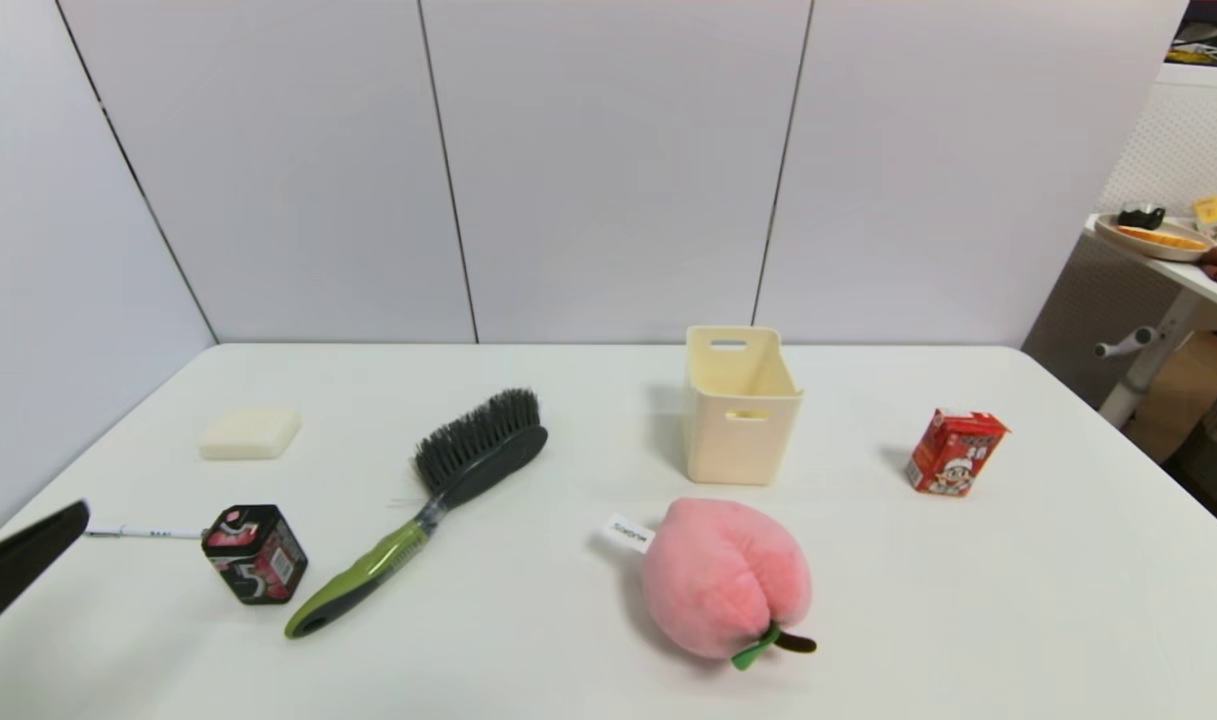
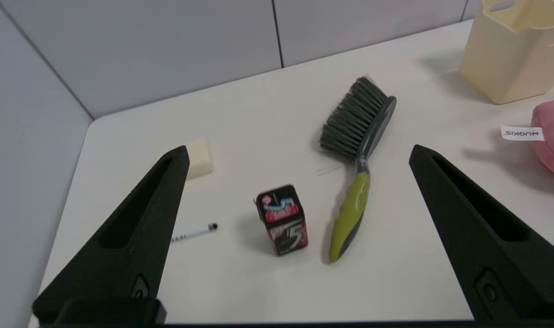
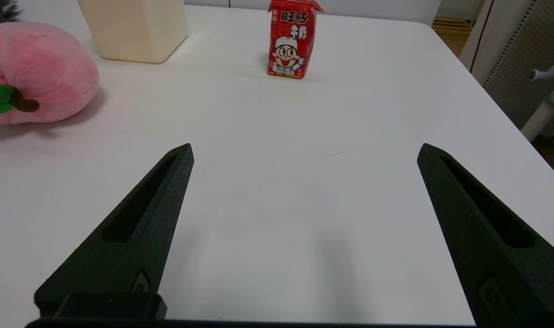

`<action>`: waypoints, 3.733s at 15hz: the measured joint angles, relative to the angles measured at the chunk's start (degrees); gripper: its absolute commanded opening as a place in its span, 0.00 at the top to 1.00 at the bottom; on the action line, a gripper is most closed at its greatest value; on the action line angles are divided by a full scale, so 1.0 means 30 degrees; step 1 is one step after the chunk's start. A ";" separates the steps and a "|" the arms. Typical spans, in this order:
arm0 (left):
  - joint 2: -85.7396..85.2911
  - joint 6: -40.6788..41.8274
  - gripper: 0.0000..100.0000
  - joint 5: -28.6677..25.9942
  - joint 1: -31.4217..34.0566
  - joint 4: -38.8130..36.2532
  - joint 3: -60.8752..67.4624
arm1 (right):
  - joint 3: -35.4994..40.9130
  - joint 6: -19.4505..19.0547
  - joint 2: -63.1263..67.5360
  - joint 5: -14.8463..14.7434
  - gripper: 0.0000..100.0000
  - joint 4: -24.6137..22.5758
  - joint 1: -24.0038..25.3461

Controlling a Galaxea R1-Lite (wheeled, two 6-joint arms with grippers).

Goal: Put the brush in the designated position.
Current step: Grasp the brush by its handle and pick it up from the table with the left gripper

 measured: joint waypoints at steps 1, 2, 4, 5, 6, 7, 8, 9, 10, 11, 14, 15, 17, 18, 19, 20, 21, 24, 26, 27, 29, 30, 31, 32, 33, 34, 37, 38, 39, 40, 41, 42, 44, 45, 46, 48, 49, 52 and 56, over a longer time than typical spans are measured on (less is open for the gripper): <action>0.2113 0.1000 0.00 -0.0870 -0.0057 0.0016 -0.1593 | 0.0000 0.0008 0.0000 -0.0008 0.00 0.0000 0.0000; 0.4173 0.2048 0.00 -0.1670 -0.0183 0.0102 -0.3044 | 0.0000 0.0008 0.0000 0.0000 0.00 0.0000 0.0000; 0.7700 0.3933 0.00 -0.2755 -0.0853 0.0581 -0.5108 | 0.0000 0.0008 0.0000 0.0000 0.00 0.0000 0.0000; 0.9383 0.4742 0.00 -0.3088 -0.1487 0.0768 -0.5908 | 0.0000 0.0008 0.0000 0.0000 0.00 0.0008 0.0000; 1.0687 0.5230 0.00 -0.3235 -0.2178 0.0914 -0.6445 | 0.0000 0.0000 0.0000 -0.0008 0.00 -0.0008 0.0000; 1.2048 0.5543 0.00 -0.3198 -0.3023 0.1252 -0.6920 | 0.0000 0.0008 0.0000 0.0000 0.00 -0.0016 0.0000; 1.3223 0.5689 0.00 -0.2873 -0.3868 0.1731 -0.7213 | 0.0000 0.0000 0.0000 0.0000 0.00 0.0000 0.0000; 1.4060 0.5742 0.00 -0.2296 -0.4454 0.2219 -0.7363 | 0.0000 0.0012 0.0000 -0.0008 0.00 -0.0016 0.0000; 1.4868 0.5697 0.00 -0.1434 -0.4917 0.2824 -0.7416 | 0.0000 0.0008 0.0000 -0.0008 0.00 0.0000 0.0000; 1.5510 0.5506 0.00 -0.0687 -0.5246 0.3117 -0.7461 | 0.0000 0.0012 0.0000 -0.0016 0.00 0.0008 0.0000; 1.6579 0.4328 0.00 0.0886 -0.5514 0.3137 -0.7424 | 0.0000 0.0008 0.0000 -0.0008 0.00 -0.0008 0.0000; 1.6799 0.3848 0.00 0.1065 -0.5530 0.3117 -0.7396 | 0.0000 0.0008 0.0000 0.0000 0.00 0.0000 0.0000; 1.7177 0.3417 0.00 0.1085 -0.5587 0.3072 -0.7371 | 0.0000 0.0008 0.0000 -0.0008 0.00 -0.0008 0.0000; 1.7376 0.3352 0.00 0.1093 -0.5734 0.3088 -0.7359 | 0.0000 0.0008 0.0000 0.0000 0.00 0.0000 0.0000; 1.7599 0.3149 0.00 0.1085 -0.5990 0.3109 -0.7322 | 0.0000 0.0008 0.0000 -0.0008 0.00 -0.0016 0.0000; 1.7871 0.2767 0.00 0.1085 -0.6250 0.3092 -0.7322 | 0.0000 0.0008 0.0000 -0.0008 0.00 -0.0008 0.0000; 1.8196 0.2454 0.00 0.1097 -0.6530 0.3015 -0.7371 | 0.0000 0.0008 0.0000 0.0000 0.00 0.0000 0.0000; 1.9355 0.2251 0.00 0.1122 -0.6989 0.1930 -0.7599 | 0.0000 0.0008 0.0000 -0.0008 0.00 0.0000 0.0000; 2.0041 0.2129 0.00 0.1166 -0.7066 0.1520 -0.7692 | 0.0000 0.0012 0.0000 -0.0008 0.00 0.0000 0.0000; 2.0281 0.1902 0.00 0.1223 -0.7075 0.1508 -0.7721 | 0.0000 0.0012 0.0000 -0.0008 0.00 0.0000 0.0000; 2.0704 0.1597 0.00 0.2052 -0.7075 0.1455 -0.7737 | 0.0000 0.0012 0.0000 0.0000 0.00 0.0000 0.0000; 2.0870 0.1560 0.00 0.2812 -0.7075 0.1296 -0.7745 | 0.0000 0.0012 0.0000 -0.0008 0.00 0.0008 0.0000; 2.0972 0.1459 0.00 0.3320 -0.7066 0.1126 -0.7745 | 0.0000 0.0020 0.0000 -0.0008 0.00 0.0000 0.0000; 2.1069 0.1304 0.00 0.3539 -0.7066 0.1040 -0.7745 | 0.0000 0.0008 0.0000 0.0000 0.00 -0.0008 0.0000; 2.1163 0.1113 0.00 0.3649 -0.7066 0.0939 -0.7745 | 0.0000 0.0012 0.0000 -0.0008 0.00 0.0000 0.0000; 2.1264 0.0817 0.00 0.3933 -0.7066 0.0703 -0.7749 | 0.0000 0.0012 0.0000 0.0000 0.00 0.0000 0.0000; 2.1549 0.0016 0.00 0.4584 -0.7091 0.0455 -0.7749 | 0.0000 0.0008 0.0000 0.0000 0.00 -0.0008 0.0000; 2.1650 -0.0467 0.00 0.4588 -0.7127 0.0443 -0.7749 | 0.0000 0.0012 0.0000 0.0000 0.00 0.0000 0.0000; 2.1768 -0.0983 0.00 0.4588 -0.7184 0.0370 -0.7749 | 0.0000 0.0008 0.0000 0.0000 0.00 0.0008 0.0000; 2.1878 -0.1187 0.00 0.4584 -0.7221 0.0232 -0.7749 | 0.0000 0.0012 0.0000 -0.0008 0.00 0.0000 0.0000; 2.1980 -0.1252 0.00 0.4584 -0.7229 0.0134 -0.7749 | 0.0000 0.0008 0.0000 0.0000 0.00 -0.0008 0.0000; 2.2037 -0.1268 1.00 0.4567 -0.7241 0.0102 -0.7749 | 0.0000 0.0012 0.0000 -0.0008 0.00 0.0000 0.0000; 2.2138 -0.1284 1.00 0.4531 -0.7249 0.0093 -0.7757 | 0.0000 0.0008 0.0000 -0.0008 0.00 0.0000 0.0000; 2.2171 -0.1276 1.00 0.4494 -0.7257 0.0106 -0.7757 | 0.0000 0.0008 0.0000 -0.0008 0.00 0.0000 0.0000; 2.2175 -0.1268 1.00 0.4494 -0.7274 0.0134 -0.7749 | 0.0000 0.0008 0.0000 0.0000 0.00 -0.0008 0.0000; 2.2162 -0.1268 1.00 0.4511 -0.7274 0.0179 -0.7745 | 0.0000 0.0008 0.0000 -0.0008 0.00 0.0000 0.0000; 2.2134 -0.1260 1.00 0.4515 -0.7286 0.0215 -0.7745 | 0.0000 0.0012 0.0000 -0.0008 0.00 0.0000 0.0000; 2.1959 -0.1252 1.00 0.4539 -0.7302 0.0325 -0.7737 | 0.0000 0.0008 0.0000 -0.0008 0.00 0.0008 0.0000; 2.1529 -0.1252 1.00 0.4515 -0.7314 0.0276 -0.7822 | 0.0000 0.0008 0.0000 0.0000 0.00 0.0012 0.0000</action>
